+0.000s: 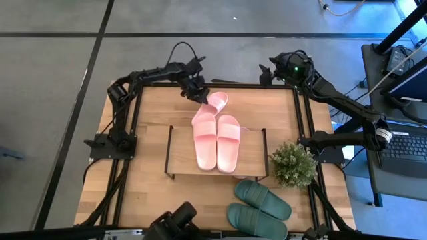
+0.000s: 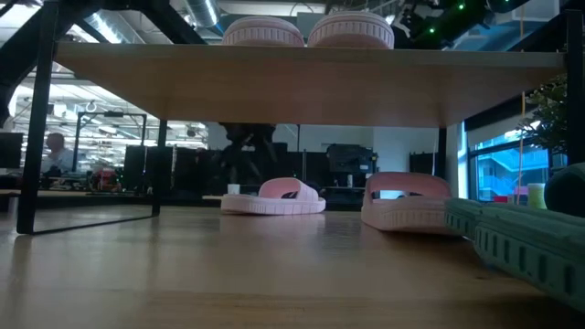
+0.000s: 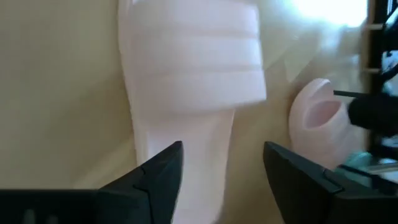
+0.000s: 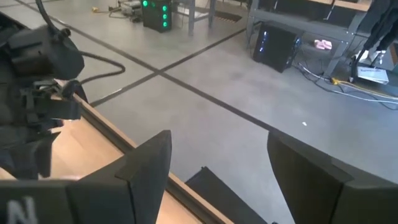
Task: Pick and place slides into the shelf
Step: Put the pink slipper under the shelf
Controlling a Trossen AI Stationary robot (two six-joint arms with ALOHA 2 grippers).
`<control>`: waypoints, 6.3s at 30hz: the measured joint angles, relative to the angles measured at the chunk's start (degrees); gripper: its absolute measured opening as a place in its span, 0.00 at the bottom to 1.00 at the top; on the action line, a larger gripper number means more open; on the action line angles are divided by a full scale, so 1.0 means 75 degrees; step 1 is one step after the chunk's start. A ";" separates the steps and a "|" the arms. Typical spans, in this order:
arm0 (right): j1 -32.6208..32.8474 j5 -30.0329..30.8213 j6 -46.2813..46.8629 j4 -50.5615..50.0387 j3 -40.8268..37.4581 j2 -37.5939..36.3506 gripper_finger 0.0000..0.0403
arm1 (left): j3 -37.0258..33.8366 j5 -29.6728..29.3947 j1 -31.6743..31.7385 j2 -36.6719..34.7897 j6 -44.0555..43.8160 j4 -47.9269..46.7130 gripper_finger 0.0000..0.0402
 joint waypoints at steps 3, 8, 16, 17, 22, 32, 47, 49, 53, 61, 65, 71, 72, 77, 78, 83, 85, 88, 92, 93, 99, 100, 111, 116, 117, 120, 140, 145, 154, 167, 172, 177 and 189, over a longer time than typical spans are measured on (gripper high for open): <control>0.0000 -0.0001 -0.0161 -0.0055 0.0000 0.0000 0.66 | 0.0002 -0.0696 -0.0147 -0.0003 0.0834 0.0282 0.53; -0.0002 0.0002 -0.0224 -0.0046 0.0000 0.0000 0.66 | 0.0005 -0.0645 -0.0403 -0.0003 0.2037 0.0635 0.53; 0.0000 0.0005 -0.0230 -0.0046 0.0000 0.0000 0.66 | 0.0005 -0.1099 -0.0715 -0.0003 0.3931 0.0479 0.53; 0.0000 0.0005 -0.0230 -0.0044 0.0000 0.0000 0.66 | 0.0005 -0.1347 -0.0752 -0.0003 0.4100 0.0472 0.53; 0.0000 0.0005 -0.0230 -0.0043 0.0000 0.0000 0.66 | 0.0005 -0.3281 -0.1175 -0.0003 0.5268 0.0528 0.53; 0.0000 0.0010 -0.0192 -0.0195 0.0000 0.0000 0.66 | 0.0016 -0.4890 -0.1756 -0.0114 0.6561 0.1264 0.53; -0.0003 0.0011 -0.0221 -0.0247 0.0000 0.0000 0.66 | 0.0011 -0.4740 -0.1712 -0.0122 0.7758 0.2132 0.53; 0.0000 0.0011 -0.0220 -0.0247 0.0000 0.0000 0.66 | 0.0014 -0.4464 -0.1689 -0.0064 0.7800 0.2122 0.53; -0.0002 0.0013 -0.0213 -0.0247 0.0000 0.0000 0.66 | 0.0005 -0.4447 -0.1688 -0.0003 0.7771 0.1994 0.52; 0.0000 0.0014 -0.0202 -0.0250 0.0000 0.0000 0.66 | -0.0035 -0.4402 -0.1666 0.0056 0.7846 0.2067 0.49; -0.0003 0.0014 -0.0201 -0.0253 0.0000 0.0000 0.66 | -0.0080 -0.4392 -0.1663 0.0164 0.8312 0.2335 0.48; -0.0003 0.0014 -0.0181 -0.0263 0.0000 0.0000 0.66 | -0.0083 -0.4320 -0.1664 0.0400 0.8468 0.2457 0.48; -0.0003 0.0014 -0.0181 -0.0268 0.0000 0.0000 0.66 | -0.0083 -0.4383 -0.1663 0.0428 0.8492 0.2587 0.48; 0.0000 0.0014 -0.0195 -0.0270 0.0000 0.0000 0.66 | -0.0091 -0.5158 -0.1683 0.0465 0.8573 0.3087 0.48; -0.0003 0.0014 -0.0195 -0.0271 0.0000 0.0000 0.66 | -0.0086 -0.5180 -0.1680 0.0484 0.8590 0.3139 0.47; -0.0003 0.0014 -0.0198 -0.0271 0.0000 0.0000 0.66 | -0.0088 -0.5150 -0.1690 0.0513 0.8601 0.3091 0.39; -0.0003 0.0014 -0.0198 -0.0270 0.0000 0.0000 0.66 | -0.0088 -0.5082 -0.1706 0.0513 0.8590 0.3074 0.32; -0.0002 0.0014 -0.0189 -0.0268 0.0000 0.0000 0.66 | -0.0088 -0.4923 -0.1712 0.0513 0.8588 0.3069 0.19; 0.0000 0.0014 -0.0166 -0.0273 0.0000 0.0000 0.66 | -0.0088 -0.4798 -0.1709 0.0513 0.8528 0.3096 0.03; -0.0003 0.0011 -0.0163 -0.0276 0.0000 0.0000 0.66 | -0.0088 -0.4804 -0.1709 0.0513 0.8461 0.3106 0.02; 0.0000 0.0014 -0.0141 -0.0388 0.0000 0.0000 0.66 | -0.0083 -0.5253 -0.1755 0.0513 0.8356 0.3199 0.01; -0.0003 0.0013 -0.0089 -0.0386 0.0000 0.0000 0.66 | -0.0047 -0.5398 -0.1777 0.0513 0.8378 0.3182 0.01; -0.0339 -0.0252 0.2000 -0.0313 0.0000 0.0000 0.66 | 0.1611 -0.6012 -0.1735 0.0512 0.7962 0.1787 0.01; -0.0650 -0.1469 0.2733 -0.0314 0.0000 0.0000 0.66 | 0.2402 -0.6837 -0.1720 0.0410 0.8699 0.0981 0.00; -0.0695 -0.1726 0.2928 -0.0311 0.0000 0.0000 0.66 | 0.2499 -0.6959 -0.1699 0.0338 0.8785 0.0765 0.00; -0.0796 -0.2146 0.3249 0.0002 0.0000 0.0000 0.66 | 0.2745 -0.7292 -0.1674 0.0092 0.8972 0.0512 0.00; -0.0974 -0.4032 0.5105 0.1608 0.0012 -0.0080 0.66 | 0.2811 -0.7068 -0.2256 -0.1867 0.9329 0.1257 0.00; -0.1127 -0.5653 0.6564 0.1691 0.0122 0.0224 0.66 | 0.2800 -0.7558 -0.2846 -0.1775 1.0277 0.1271 0.00; -0.1128 -0.6439 0.7156 0.1594 0.0896 0.1225 0.66 | 0.2800 -0.8474 -0.3553 -0.1807 1.1596 0.1297 0.00; -0.1154 -0.6339 0.5840 -0.0107 0.2213 0.2311 0.66 | 0.2800 -0.8680 -0.3560 -0.1807 1.1731 0.1130 0.00; -0.1160 -0.6336 0.5831 -0.0129 0.2420 0.2632 0.66 | 0.2800 -0.8677 -0.3560 -0.1807 1.1732 0.1128 0.00; -0.1158 -0.6339 0.5831 -0.0110 0.2492 0.2752 0.66 | 0.2800 -0.8679 -0.3597 -0.1807 1.1734 0.1156 0.00; -0.1119 -0.6401 0.5979 0.0011 0.2489 0.2774 0.62 | 0.2800 -0.8677 -0.3808 -0.1816 1.1922 0.1442 0.00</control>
